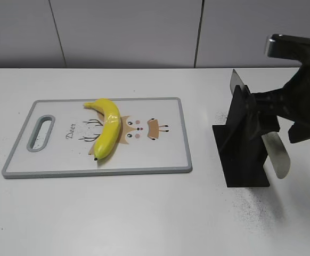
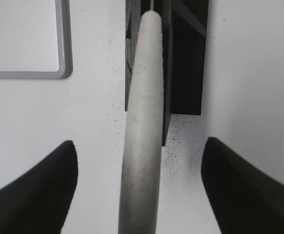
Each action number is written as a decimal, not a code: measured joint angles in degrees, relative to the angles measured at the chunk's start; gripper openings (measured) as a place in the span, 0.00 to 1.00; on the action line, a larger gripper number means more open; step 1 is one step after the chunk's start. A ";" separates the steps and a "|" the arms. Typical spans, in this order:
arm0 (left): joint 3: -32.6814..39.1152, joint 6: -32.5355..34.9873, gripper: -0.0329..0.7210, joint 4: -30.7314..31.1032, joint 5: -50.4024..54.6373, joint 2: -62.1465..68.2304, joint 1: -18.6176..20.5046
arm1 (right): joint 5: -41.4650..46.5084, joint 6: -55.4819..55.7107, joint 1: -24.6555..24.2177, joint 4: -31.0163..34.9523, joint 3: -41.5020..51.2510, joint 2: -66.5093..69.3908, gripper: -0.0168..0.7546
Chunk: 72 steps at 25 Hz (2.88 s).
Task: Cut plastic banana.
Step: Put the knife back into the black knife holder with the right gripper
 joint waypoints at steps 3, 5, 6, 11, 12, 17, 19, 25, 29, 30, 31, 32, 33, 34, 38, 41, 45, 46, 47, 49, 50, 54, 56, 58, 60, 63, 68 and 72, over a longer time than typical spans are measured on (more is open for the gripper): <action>0.00 0.00 0.82 0.00 0.00 0.00 0.00 | 2.16 -1.83 0.00 0.00 0.00 -4.63 0.81; 0.00 0.00 0.82 0.00 0.00 0.00 0.00 | 3.91 -4.42 0.05 0.00 0.00 -8.68 0.82; 0.00 0.00 0.82 0.00 0.00 0.00 0.00 | 4.80 -6.10 0.05 0.00 0.00 -10.50 0.82; 0.00 0.00 0.82 0.00 0.00 0.00 0.00 | 7.26 -13.49 0.05 0.00 1.83 -22.11 0.81; 0.00 0.00 0.82 0.00 0.00 0.00 0.00 | 7.41 -14.76 0.05 0.00 2.75 -24.63 0.80; 0.00 0.00 0.82 0.06 0.00 0.00 0.00 | 7.59 -21.44 0.05 0.00 9.73 -36.45 0.79; 0.00 0.00 0.82 0.06 0.00 0.00 0.00 | 7.94 -22.44 0.05 0.00 12.99 -41.35 0.79; 0.00 0.00 0.82 0.06 0.00 0.00 0.00 | 9.80 -23.17 0.05 -1.24 21.15 -55.49 0.78; 0.00 0.00 0.82 0.06 0.00 0.00 0.00 | 12.28 -23.21 0.05 -3.16 24.42 -63.94 0.77; 0.00 0.00 0.82 0.06 0.00 0.00 0.00 | 12.95 -23.21 0.05 -3.62 25.05 -65.55 0.77; 0.00 0.00 0.82 0.06 0.00 0.00 0.00 | 13.45 -23.21 0.05 -4.13 25.47 -67.37 0.77; 0.00 0.00 0.82 0.06 0.00 0.00 0.00 | 13.72 -23.21 0.05 -4.49 25.57 -69.01 0.77; 0.00 0.00 0.82 0.06 0.00 0.00 0.00 | 13.80 -23.21 0.05 -4.49 25.56 -70.57 0.77; 0.00 0.00 0.82 0.06 0.00 0.00 0.00 | 13.80 -23.23 0.05 -4.49 25.56 -71.80 0.77; 0.00 0.00 0.80 0.06 0.00 0.00 0.00 | 13.91 -23.27 0.05 -4.49 25.56 -76.69 0.77; 0.00 0.00 0.79 0.06 0.00 0.00 0.00 | 13.97 -23.27 0.05 -4.49 25.56 -79.69 0.76; 0.00 0.00 0.79 0.06 0.00 0.00 0.00 | 13.97 -23.33 0.05 -4.49 25.56 -83.79 0.76; 0.00 0.00 0.79 0.12 0.00 0.00 0.00 | 13.97 -23.33 0.00 -4.49 25.58 -84.53 0.76; 0.00 0.00 0.78 0.08 0.00 0.00 0.00 | 14.03 -23.33 0.00 -4.49 25.63 -84.86 0.76; 0.00 0.00 0.78 0.08 0.00 0.00 0.00 | 14.03 -23.33 -0.58 -4.49 25.70 -85.01 0.76; 0.00 0.00 0.78 0.08 0.00 0.00 0.00 | 14.03 -23.33 -1.32 -4.49 25.69 -85.01 0.76; 0.00 0.00 0.78 0.13 0.00 0.00 0.00 | 14.03 -23.33 -6.20 -4.49 25.86 -85.01 0.76; 0.00 0.00 0.78 0.13 0.00 0.00 0.00 | 14.03 -23.33 -8.91 -4.49 25.86 -85.01 0.76; 0.00 0.00 0.78 0.13 0.00 0.00 0.00 | 14.03 -23.33 -11.65 -4.49 25.86 -85.01 0.76; 0.00 0.00 0.77 0.13 0.00 0.00 0.00 | 14.03 -23.33 -14.24 -4.49 25.86 -85.01 0.76; 0.00 0.00 0.77 0.13 0.00 0.00 0.00 | 14.03 -23.33 -16.12 -4.49 25.86 -85.01 0.76; 0.00 0.00 0.77 0.13 0.00 0.00 0.00 | 14.03 -23.33 -16.40 -4.49 25.86 -85.01 0.76; 0.00 0.00 0.77 0.13 0.00 0.00 0.00 | 14.03 -23.33 -16.40 -4.49 25.86 -85.01 0.76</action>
